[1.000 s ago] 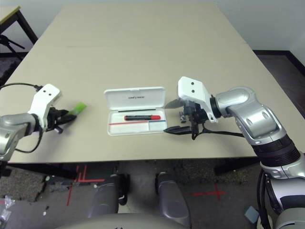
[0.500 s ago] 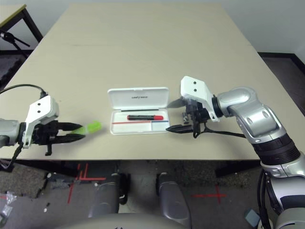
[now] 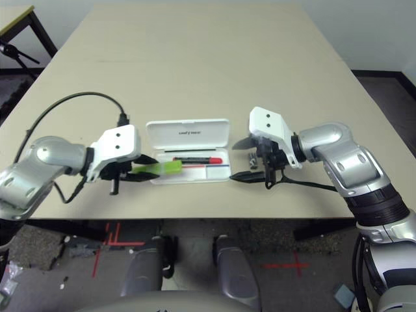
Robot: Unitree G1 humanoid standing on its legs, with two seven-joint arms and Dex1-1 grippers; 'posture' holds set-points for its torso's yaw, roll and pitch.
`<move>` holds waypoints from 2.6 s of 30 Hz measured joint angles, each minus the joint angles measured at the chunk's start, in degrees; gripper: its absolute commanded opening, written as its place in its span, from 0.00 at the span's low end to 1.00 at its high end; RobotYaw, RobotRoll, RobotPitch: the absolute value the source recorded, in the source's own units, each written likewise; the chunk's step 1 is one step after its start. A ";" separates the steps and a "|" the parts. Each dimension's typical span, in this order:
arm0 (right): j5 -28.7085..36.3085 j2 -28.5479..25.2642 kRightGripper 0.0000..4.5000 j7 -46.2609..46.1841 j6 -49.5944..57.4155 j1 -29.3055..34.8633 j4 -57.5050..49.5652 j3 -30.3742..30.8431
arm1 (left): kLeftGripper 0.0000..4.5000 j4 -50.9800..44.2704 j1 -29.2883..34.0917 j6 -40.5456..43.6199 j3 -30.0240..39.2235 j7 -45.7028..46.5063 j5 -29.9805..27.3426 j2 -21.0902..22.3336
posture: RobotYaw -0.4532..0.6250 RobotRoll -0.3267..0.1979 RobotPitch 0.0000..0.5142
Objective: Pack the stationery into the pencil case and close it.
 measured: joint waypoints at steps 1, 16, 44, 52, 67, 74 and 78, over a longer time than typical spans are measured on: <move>-0.03 0.00 1.00 -0.05 0.00 0.19 -0.02 -0.01 | 0.24 0.23 -0.82 0.17 -0.51 0.16 0.50 -1.01 | 0.35 0.62 0.23; -0.02 0.06 1.00 -1.03 0.00 0.95 -0.40 -0.05 | 0.24 1.91 -3.63 2.09 -4.79 0.17 4.58 -4.74 | 0.34 0.62 0.22; -0.02 0.12 1.00 -1.93 -0.02 1.10 -0.50 -0.07 | 0.98 2.14 -0.63 1.02 -3.74 0.12 6.86 -2.47 | 0.34 0.62 0.22; 0.03 -0.02 1.00 -1.95 -0.04 1.37 -0.55 -0.26 | 0.98 -1.32 3.02 -1.32 8.28 -1.80 -0.76 1.04 | 0.34 0.62 0.23; 0.19 -0.33 1.00 -2.04 1.36 1.31 -0.46 -0.55 | 0.98 -5.44 8.35 -2.16 19.24 -4.07 -8.93 8.81 | 0.36 0.62 0.24; 3.25 1.95 1.00 -10.95 11.46 -1.13 -0.34 -8.92 | 0.98 -5.65 8.34 -2.37 18.84 -3.17 -9.07 8.51 | 0.35 0.62 0.25; 3.22 4.42 1.00 -21.44 17.89 -2.61 0.50 -15.67 | 0.98 -5.49 8.39 -2.84 18.37 -3.09 -9.00 8.33 | 0.33 0.62 0.26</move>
